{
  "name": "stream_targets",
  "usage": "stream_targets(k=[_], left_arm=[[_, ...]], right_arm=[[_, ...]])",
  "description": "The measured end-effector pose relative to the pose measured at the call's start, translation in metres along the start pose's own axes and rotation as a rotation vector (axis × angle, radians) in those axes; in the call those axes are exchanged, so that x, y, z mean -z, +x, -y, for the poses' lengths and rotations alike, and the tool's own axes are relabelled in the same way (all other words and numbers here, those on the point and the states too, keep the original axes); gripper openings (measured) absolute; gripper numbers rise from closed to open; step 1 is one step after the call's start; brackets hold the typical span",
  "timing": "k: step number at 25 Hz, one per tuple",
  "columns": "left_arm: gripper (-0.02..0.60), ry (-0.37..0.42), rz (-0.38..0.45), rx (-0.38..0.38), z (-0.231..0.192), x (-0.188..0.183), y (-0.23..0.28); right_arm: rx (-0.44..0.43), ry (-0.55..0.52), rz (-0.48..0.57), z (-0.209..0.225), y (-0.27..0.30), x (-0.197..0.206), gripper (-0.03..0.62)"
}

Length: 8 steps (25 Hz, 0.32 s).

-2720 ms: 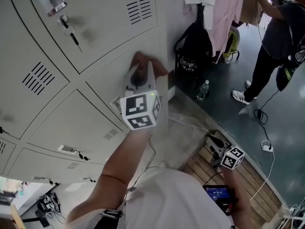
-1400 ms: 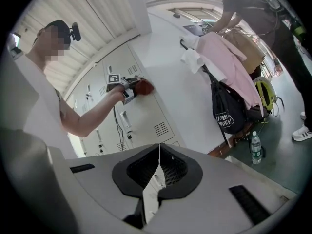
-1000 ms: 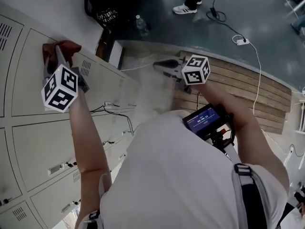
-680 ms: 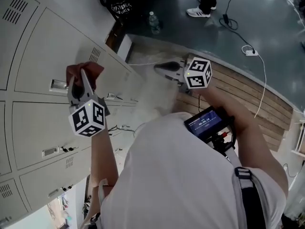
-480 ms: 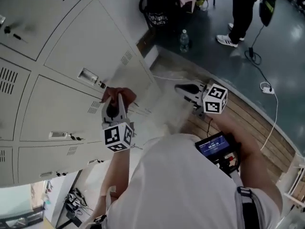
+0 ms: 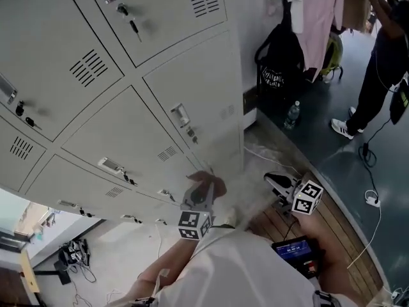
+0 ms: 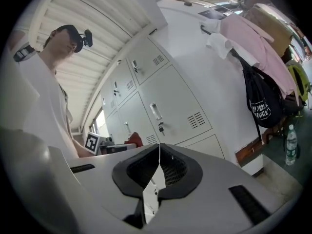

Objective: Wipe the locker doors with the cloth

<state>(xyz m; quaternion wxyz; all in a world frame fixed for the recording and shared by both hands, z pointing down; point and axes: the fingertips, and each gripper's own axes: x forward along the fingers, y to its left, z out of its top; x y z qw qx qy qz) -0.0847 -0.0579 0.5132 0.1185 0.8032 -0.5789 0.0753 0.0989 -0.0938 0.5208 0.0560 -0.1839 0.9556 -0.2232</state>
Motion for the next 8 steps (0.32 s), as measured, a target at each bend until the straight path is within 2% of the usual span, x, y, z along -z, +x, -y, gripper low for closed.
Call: stream_targets(k=[8], left_arm=[[0.038,0.04,-0.011,0.062,0.023,0.0,0.001]], right_arm=[[0.031,-0.012,-0.005,-0.003,-0.016,0.008,0.017]])
